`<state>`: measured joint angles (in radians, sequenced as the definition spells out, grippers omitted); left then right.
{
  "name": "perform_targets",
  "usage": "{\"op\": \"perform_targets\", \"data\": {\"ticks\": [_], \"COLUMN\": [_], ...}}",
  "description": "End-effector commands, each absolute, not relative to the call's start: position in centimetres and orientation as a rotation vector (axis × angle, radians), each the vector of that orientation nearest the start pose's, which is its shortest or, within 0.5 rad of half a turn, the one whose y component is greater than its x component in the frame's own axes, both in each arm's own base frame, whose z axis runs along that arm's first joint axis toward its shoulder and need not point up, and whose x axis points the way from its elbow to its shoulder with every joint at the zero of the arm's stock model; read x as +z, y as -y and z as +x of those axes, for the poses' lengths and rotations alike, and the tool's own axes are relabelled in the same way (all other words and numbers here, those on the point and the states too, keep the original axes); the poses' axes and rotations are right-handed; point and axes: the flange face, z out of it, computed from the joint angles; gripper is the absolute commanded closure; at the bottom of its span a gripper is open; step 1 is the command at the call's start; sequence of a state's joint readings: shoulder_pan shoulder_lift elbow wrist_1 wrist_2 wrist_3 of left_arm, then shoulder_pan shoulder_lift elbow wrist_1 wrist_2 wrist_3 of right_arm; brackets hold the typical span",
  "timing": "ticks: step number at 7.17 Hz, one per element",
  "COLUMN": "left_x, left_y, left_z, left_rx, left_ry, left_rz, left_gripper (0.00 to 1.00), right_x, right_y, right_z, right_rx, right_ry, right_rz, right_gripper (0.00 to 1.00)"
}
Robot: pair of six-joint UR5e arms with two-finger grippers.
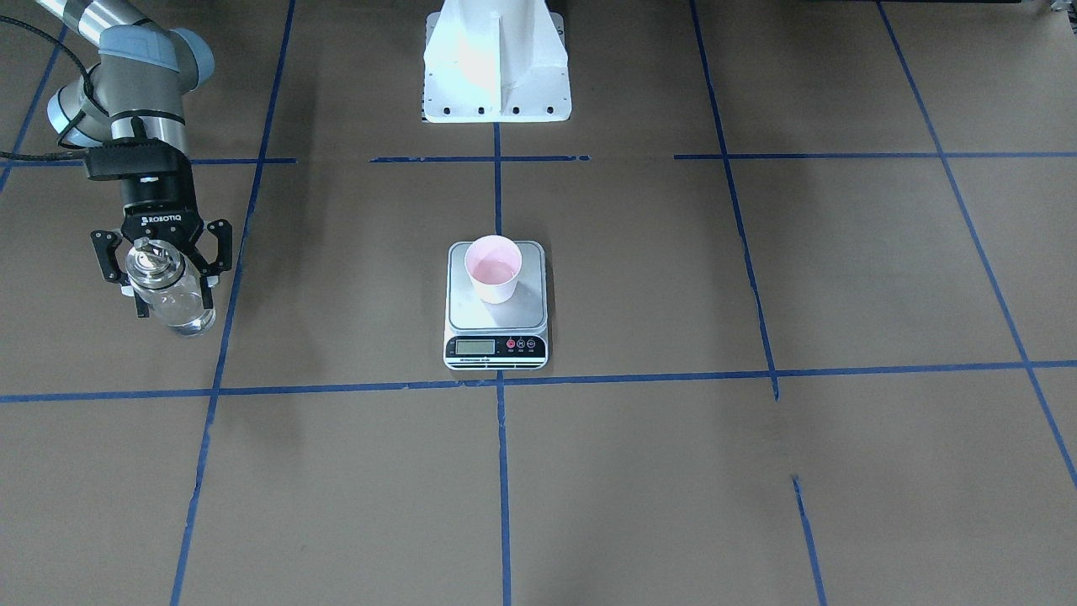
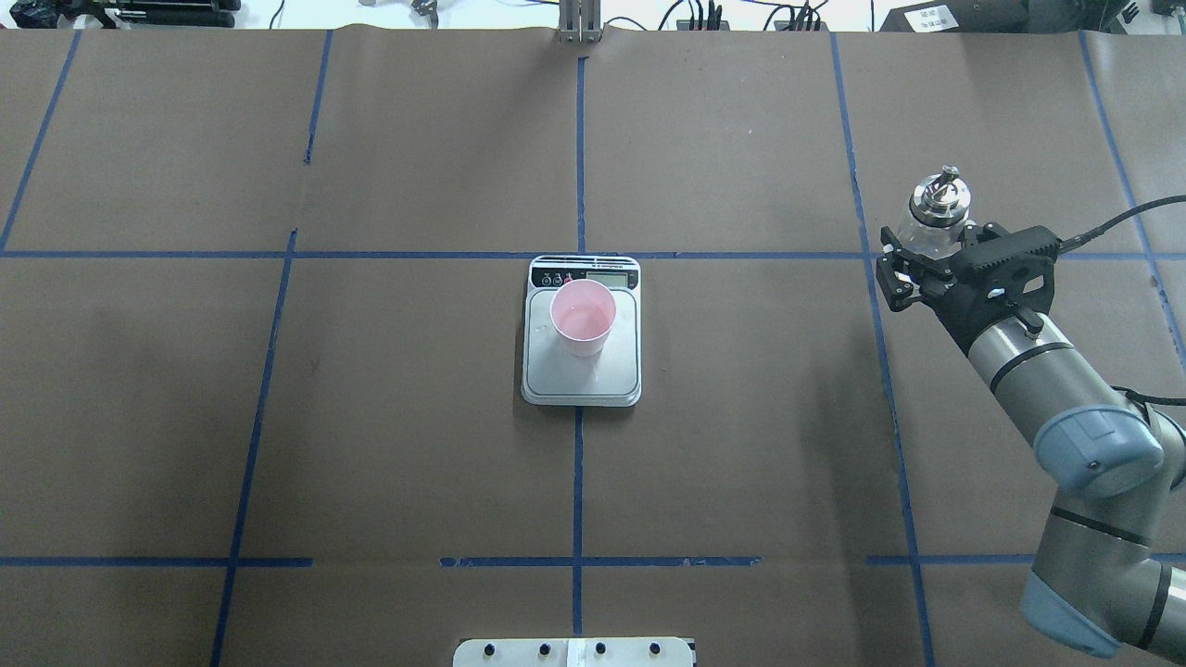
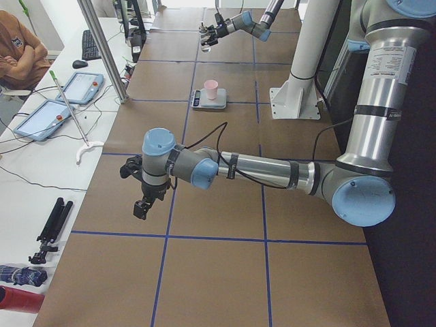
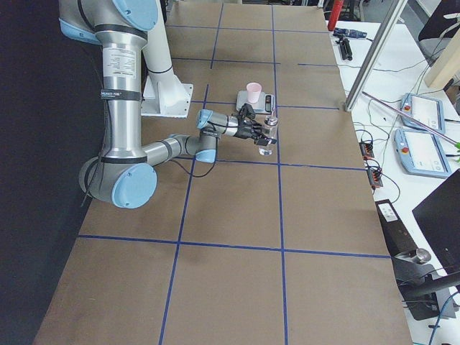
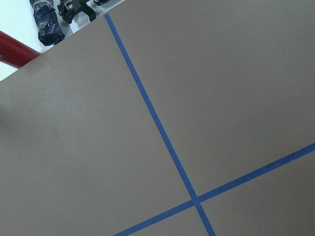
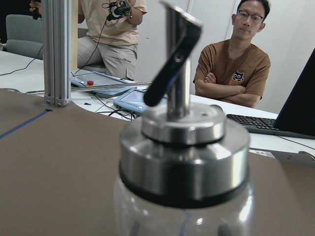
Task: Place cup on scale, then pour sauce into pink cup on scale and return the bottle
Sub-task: 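Close the right gripper on the bottle and lift it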
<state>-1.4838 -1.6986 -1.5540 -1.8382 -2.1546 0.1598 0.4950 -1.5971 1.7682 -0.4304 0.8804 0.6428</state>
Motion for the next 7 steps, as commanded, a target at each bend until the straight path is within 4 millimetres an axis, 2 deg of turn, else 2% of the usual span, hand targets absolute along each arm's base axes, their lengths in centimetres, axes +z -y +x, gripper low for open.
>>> {"op": "perform_targets", "data": {"ticks": [1, 3, 4, 5, 6, 7], "left_x": [59.1, 59.0, 59.0, 59.0, 59.1, 59.3], "left_y": [56.1, 56.0, 56.0, 56.0, 56.0, 55.8], "left_z": [-3.1, -3.0, -3.0, -3.0, -3.1, -3.1], "left_rx": [0.343, 0.345, 0.345, 0.345, 0.352, 0.357], "left_ry": [-0.573, -0.573, -0.573, -0.573, -0.573, -0.572], "left_rz": [0.375, 0.378, 0.376, 0.378, 0.378, 0.371], "left_gripper": [0.0, 0.0, 0.0, 0.0, 0.0, 0.0], "right_x": [42.9, 39.9, 39.8, 38.6, 37.7, 37.8], "right_y": [40.6, 40.4, 40.8, 41.0, 41.1, 41.3], "right_z": [-31.3, -30.9, -31.1, -31.0, -30.6, -31.1], "right_rx": [-0.051, -0.036, -0.141, -0.218, -0.206, -0.278], "right_ry": [0.448, 0.473, 0.345, 0.242, 0.201, 0.11], "right_rz": [1.322, 1.36, 1.366, 1.403, 1.421, 1.392], "right_gripper": [1.0, 1.0, 1.0, 1.0, 1.0, 1.0]}}
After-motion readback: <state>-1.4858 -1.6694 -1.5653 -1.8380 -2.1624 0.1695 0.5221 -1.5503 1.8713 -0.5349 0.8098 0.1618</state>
